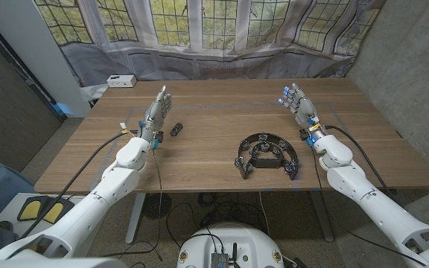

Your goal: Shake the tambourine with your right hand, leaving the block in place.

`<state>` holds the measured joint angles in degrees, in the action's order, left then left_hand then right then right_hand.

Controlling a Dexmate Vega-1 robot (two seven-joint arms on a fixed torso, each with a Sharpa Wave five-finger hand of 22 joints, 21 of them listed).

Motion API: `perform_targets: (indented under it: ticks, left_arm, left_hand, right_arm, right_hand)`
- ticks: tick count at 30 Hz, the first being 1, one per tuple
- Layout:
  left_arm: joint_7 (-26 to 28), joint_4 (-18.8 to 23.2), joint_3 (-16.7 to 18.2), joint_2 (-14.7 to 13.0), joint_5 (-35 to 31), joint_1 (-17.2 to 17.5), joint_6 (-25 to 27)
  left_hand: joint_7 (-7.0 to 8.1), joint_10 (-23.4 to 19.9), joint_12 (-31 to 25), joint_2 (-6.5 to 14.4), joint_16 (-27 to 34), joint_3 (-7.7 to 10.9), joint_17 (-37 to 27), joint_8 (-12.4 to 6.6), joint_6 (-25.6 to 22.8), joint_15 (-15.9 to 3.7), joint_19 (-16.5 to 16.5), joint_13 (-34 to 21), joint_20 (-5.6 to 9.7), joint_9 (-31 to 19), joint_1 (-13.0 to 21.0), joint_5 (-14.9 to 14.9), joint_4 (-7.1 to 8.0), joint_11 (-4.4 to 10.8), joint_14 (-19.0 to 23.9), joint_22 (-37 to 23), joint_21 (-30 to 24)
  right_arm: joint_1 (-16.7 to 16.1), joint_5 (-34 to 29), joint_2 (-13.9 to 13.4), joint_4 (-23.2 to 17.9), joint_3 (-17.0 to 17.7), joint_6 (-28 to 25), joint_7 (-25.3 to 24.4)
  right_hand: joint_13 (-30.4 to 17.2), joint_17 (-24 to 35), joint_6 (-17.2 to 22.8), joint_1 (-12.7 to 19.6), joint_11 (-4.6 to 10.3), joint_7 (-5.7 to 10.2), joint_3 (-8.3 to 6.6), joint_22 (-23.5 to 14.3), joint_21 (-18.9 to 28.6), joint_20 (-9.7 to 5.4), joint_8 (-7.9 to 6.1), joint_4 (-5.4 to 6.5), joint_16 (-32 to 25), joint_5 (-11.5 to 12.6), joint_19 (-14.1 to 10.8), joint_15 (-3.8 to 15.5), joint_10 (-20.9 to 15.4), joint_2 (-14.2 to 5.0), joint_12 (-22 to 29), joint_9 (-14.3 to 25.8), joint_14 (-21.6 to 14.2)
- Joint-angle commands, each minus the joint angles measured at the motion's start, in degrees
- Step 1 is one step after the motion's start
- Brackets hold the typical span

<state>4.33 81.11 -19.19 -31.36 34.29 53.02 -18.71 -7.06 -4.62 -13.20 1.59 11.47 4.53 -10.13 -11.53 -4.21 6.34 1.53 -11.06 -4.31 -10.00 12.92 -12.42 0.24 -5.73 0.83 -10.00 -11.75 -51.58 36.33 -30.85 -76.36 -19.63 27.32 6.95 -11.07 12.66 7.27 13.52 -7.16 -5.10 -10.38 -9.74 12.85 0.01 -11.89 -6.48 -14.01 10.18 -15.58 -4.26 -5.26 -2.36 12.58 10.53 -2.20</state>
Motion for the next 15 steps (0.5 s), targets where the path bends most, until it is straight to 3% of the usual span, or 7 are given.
perform_targets:
  ticks: [1, 15]
  left_arm:
    - [-0.2, -0.5, 0.0, 0.0, -0.1, -0.3, 0.0]
    - [-1.9, -3.2, -0.8, 0.7, -0.1, -2.1, -0.2]
  left_hand:
    - [-0.3, -0.1, -0.2, 0.1, 0.0, 0.32, -0.2, -0.17, -0.2, 0.04, -0.1, -0.1, -0.28, -0.2, 0.7, 0.3, -0.38, -0.19, 0.4, -0.2, 0.0]
    - [-0.36, -0.2, -0.1, 0.3, -0.1, 0.42, -0.2, -0.08, -0.4, 0.04, 0.0, -0.1, -0.39, -0.2, 0.9, 0.4, -0.53, -0.08, 0.5, -0.2, 0.1]
  right_arm:
    - [-3.1, -0.7, -1.2, -3.6, 0.8, 0.9, -1.8]
    - [-6.6, -2.6, -3.1, -8.9, 2.2, 1.5, -5.0]
  right_hand:
    - [-0.1, 0.2, 0.7, 0.5, -0.07, -0.03, -0.17, -0.2, 0.3, -0.08, -0.09, -0.3, -0.6, 0.3, -0.6, -0.29, -0.4, -0.41, 0.6, 0.2, -0.6]
    - [-0.2, 0.2, 1.1, 0.7, 0.04, -0.3, -0.25, -0.2, 0.4, -0.58, -0.06, -0.48, -0.6, 0.3, -1.8, -0.13, -1.1, -0.51, 0.5, 0.2, -1.3]
